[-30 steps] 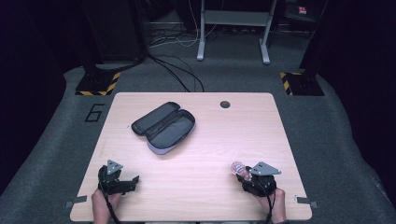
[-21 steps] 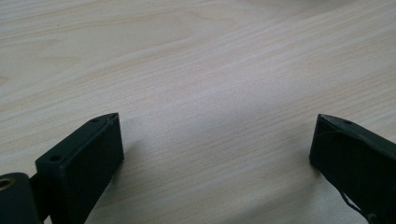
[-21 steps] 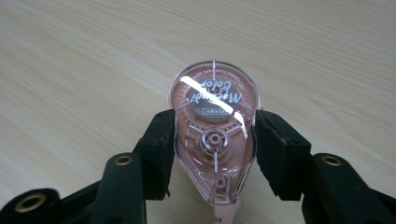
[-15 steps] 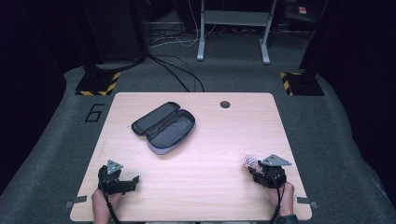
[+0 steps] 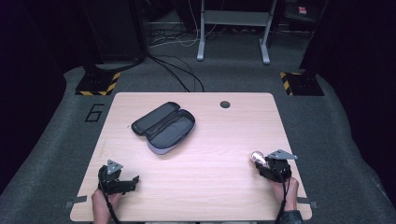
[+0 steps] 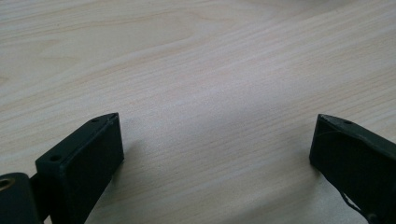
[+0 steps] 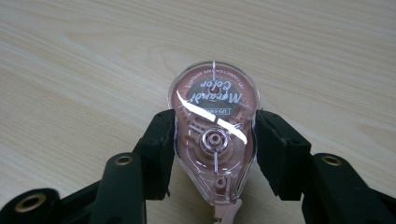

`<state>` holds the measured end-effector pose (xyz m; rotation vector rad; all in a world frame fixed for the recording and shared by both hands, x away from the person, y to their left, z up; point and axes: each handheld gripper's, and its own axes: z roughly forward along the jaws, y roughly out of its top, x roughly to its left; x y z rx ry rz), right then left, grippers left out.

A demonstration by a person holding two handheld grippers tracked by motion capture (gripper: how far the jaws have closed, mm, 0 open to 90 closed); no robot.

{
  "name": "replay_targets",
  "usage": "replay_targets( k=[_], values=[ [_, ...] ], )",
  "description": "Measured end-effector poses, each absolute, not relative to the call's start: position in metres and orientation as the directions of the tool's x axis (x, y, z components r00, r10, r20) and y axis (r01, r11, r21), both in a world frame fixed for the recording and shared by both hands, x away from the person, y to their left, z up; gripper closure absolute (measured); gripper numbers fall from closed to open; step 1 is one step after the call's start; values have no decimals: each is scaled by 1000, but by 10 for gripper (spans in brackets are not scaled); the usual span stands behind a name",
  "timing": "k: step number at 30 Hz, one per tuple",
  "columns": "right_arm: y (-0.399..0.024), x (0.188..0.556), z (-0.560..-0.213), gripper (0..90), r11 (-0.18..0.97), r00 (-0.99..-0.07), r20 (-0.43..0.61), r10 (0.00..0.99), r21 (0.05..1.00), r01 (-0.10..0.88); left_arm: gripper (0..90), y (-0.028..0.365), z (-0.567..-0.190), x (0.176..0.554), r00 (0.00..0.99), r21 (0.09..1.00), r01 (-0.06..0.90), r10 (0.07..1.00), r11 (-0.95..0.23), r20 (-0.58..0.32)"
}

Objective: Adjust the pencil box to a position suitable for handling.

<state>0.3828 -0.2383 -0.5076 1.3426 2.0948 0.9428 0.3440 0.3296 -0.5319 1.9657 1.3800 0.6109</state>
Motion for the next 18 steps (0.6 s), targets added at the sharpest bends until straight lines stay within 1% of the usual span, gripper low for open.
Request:
replay_targets(
  k=[1, 4, 5, 8, 12, 18],
  values=[
    [-240, 384, -508, 495, 267, -394, -14, 919, 756, 597, 29, 330, -532, 344, 337, 734, 638, 941, -234, 7],
    [-243, 386, -508, 495, 277, -395, -26, 918, 755, 594, 29, 330, -532, 344, 337, 734, 638, 941, -234, 7],
    [-243, 387, -509, 495, 260, -385, -9, 923, 751, 606, 29, 330, -532, 344, 337, 734, 638, 941, -234, 7],
    [-244, 390, -511, 495, 249, -369, -1, 929, 742, 623, 29, 330, -532, 344, 338, 735, 636, 941, -234, 8],
    [-246, 392, -513, 494, 265, -378, -14, 926, 737, 622, 29, 330, -532, 344, 338, 735, 636, 941, -235, 9],
    [-247, 393, -516, 493, 249, -362, -2, 932, 731, 635, 29, 330, -532, 344, 338, 735, 636, 941, -235, 8]
  ],
)
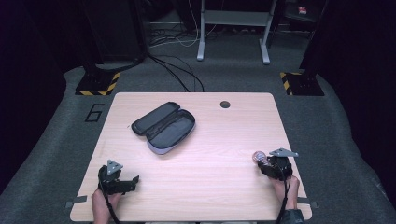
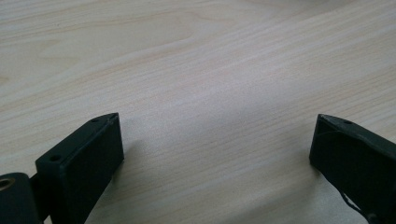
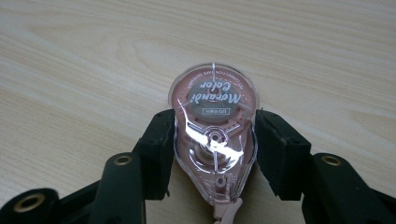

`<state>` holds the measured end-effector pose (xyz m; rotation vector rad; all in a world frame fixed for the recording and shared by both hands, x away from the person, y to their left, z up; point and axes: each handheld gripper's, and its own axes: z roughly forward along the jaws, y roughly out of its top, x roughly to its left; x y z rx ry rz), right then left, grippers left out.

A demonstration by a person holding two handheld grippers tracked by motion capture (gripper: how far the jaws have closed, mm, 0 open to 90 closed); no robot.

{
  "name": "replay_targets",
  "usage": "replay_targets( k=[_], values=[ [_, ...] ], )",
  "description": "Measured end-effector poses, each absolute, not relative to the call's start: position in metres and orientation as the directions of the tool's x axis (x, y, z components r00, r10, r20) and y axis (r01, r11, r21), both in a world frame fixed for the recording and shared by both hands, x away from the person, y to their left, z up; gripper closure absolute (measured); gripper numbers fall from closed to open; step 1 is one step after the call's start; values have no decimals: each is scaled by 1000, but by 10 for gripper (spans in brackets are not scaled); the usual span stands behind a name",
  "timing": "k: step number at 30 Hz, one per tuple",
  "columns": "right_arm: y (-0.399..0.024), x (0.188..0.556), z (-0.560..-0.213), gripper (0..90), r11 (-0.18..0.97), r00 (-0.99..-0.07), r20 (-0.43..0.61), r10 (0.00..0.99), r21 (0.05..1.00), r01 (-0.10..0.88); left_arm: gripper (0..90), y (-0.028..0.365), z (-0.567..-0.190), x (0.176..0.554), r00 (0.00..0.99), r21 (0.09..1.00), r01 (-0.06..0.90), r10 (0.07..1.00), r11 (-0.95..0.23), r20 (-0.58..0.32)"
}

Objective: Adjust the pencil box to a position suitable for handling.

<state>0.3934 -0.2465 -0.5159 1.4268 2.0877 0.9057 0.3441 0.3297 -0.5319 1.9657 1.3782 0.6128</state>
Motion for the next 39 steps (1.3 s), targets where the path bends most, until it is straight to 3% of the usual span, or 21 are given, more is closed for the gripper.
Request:
replay_targets(
  k=[6, 7, 9, 10, 12, 20, 34, 39],
  values=[
    [-248, 395, -518, 472, 236, -352, 10, 936, 723, 649, 29, 330, -532, 344, 338, 735, 636, 941, -235, 8],
    [-249, 395, -518, 365, 229, -344, 16, 939, 717, 658, 29, 330, -532, 344, 338, 735, 636, 941, -235, 8],
    [-249, 395, -519, 331, 211, -330, 26, 944, 722, 659, 29, 330, -532, 344, 338, 735, 636, 941, -236, 9],
    [-251, 393, -518, 247, 210, -332, 33, 943, 715, 667, 30, 330, -532, 344, 338, 735, 636, 941, -236, 9],
    [-255, 388, -516, 167, 200, -332, 45, 942, 718, 667, 30, 330, -532, 344, 338, 735, 636, 941, -235, 9],
    [-265, 359, -523, 56, 196, -313, 33, 949, 715, 671, 29, 330, -532, 344, 337, 734, 638, 941, -233, 6],
    [-266, 348, -529, 13, 225, -324, 1, 946, 715, 661, 31, 325, -531, 346, 310, 729, 652, 951, -208, -6],
    [-266, 348, -529, 13, 228, -322, -7, 947, 721, 655, 69, 323, -525, 351, 305, 741, 645, 952, -190, -21]
  ],
)
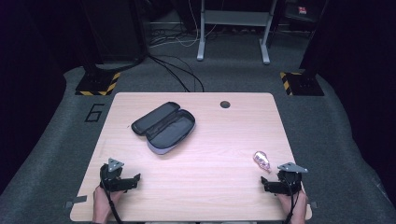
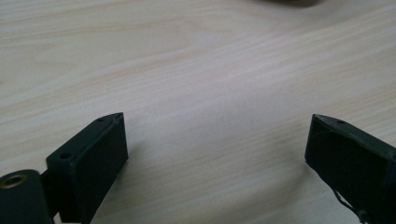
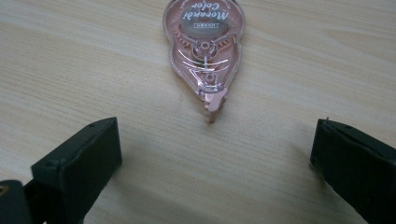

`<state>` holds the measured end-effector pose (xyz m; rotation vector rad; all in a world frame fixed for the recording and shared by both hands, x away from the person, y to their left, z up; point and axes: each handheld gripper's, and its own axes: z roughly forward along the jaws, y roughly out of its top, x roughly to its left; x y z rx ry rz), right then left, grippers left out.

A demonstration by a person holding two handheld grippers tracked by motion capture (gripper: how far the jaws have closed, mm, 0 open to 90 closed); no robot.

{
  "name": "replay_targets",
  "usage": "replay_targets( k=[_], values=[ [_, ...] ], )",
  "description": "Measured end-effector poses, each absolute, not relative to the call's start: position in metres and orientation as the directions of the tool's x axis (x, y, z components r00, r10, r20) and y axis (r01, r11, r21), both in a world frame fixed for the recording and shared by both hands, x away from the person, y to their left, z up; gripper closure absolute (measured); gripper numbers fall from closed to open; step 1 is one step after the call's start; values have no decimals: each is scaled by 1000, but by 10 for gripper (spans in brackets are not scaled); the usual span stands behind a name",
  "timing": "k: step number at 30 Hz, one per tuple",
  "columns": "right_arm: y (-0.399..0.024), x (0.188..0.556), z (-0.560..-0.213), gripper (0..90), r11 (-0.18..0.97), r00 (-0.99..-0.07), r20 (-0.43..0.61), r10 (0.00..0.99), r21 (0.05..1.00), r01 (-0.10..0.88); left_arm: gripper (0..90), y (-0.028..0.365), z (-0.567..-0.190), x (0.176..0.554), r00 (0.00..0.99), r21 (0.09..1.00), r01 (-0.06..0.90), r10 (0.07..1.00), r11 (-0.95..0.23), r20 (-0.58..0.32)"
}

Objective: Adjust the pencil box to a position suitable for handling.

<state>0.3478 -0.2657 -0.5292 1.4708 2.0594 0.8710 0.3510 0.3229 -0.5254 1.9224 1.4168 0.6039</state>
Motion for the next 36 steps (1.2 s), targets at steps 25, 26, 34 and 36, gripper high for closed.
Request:
replay_targets(
  k=[25, 26, 34, 36],
  values=[
    [-266, 348, -529, 18, 233, -330, -6, 944, 719, 655, 81, 286, -472, 435, 312, 757, 633, 949, -165, -54],
    [-267, 348, -529, 18, 234, -331, -6, 944, 719, 654, 81, 284, -472, 439, 304, 756, 635, 951, -160, -55],
    [-266, 348, -529, 20, 229, -329, -4, 944, 724, 651, 144, 278, -472, 466, 273, 729, 670, 960, -144, -62],
    [-267, 348, -529, 20, 231, -330, -5, 944, 724, 650, 153, 275, -476, 472, 268, 717, 681, 962, -149, -55]
  ],
)
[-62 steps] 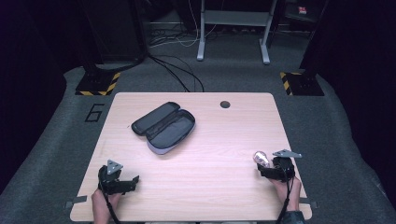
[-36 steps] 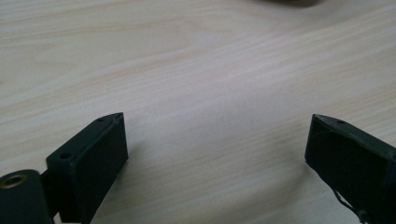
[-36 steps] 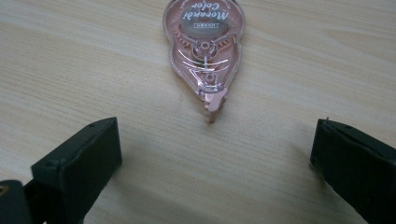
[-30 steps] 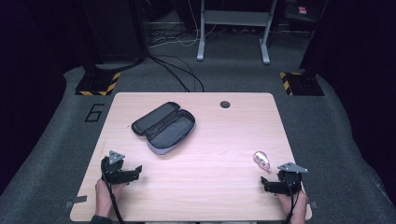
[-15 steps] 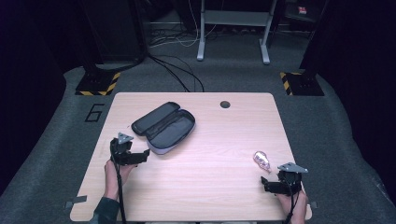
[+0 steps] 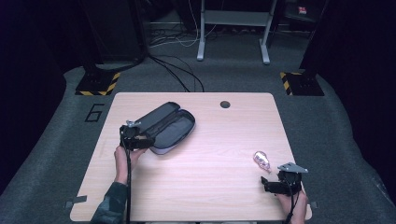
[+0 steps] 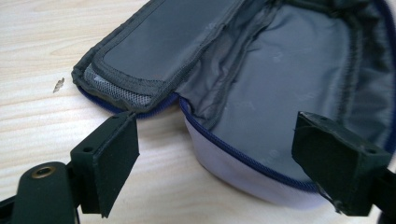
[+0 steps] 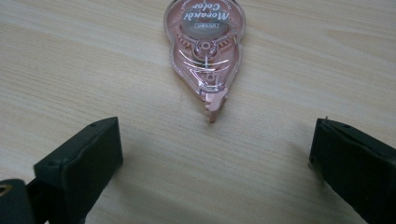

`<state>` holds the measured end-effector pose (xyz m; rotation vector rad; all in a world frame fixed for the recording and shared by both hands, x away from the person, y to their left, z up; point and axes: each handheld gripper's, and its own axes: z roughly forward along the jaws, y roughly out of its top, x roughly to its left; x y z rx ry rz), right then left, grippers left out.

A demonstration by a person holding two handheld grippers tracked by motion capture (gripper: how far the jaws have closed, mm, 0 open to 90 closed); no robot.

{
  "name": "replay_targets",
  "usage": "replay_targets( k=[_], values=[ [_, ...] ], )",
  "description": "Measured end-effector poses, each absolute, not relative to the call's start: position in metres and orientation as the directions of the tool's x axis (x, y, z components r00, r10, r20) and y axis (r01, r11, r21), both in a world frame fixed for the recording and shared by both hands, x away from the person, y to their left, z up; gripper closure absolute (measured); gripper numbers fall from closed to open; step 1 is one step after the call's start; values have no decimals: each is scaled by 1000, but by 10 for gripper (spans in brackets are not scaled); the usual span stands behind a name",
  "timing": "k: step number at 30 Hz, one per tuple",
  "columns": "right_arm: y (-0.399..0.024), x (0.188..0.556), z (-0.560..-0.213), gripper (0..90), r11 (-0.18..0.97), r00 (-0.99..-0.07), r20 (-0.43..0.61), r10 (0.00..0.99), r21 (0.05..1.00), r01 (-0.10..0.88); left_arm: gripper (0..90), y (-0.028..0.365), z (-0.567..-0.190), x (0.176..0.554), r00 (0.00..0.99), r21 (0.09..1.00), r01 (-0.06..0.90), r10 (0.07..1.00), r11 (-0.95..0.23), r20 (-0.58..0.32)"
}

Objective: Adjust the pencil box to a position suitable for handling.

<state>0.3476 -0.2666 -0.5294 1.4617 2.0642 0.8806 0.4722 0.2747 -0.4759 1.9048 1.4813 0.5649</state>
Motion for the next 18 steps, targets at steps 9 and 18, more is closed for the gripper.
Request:
replay_targets(
  k=[9, 18],
  values=[
    [-266, 347, -529, 23, 232, -331, -5, 944, 724, 650, 240, 271, -489, 479, 282, 681, 712, 958, -171, -54],
    [-266, 347, -529, 24, 232, -331, -6, 944, 725, 648, 407, 267, -496, 480, 281, 652, 739, 957, -170, -68]
  ],
)
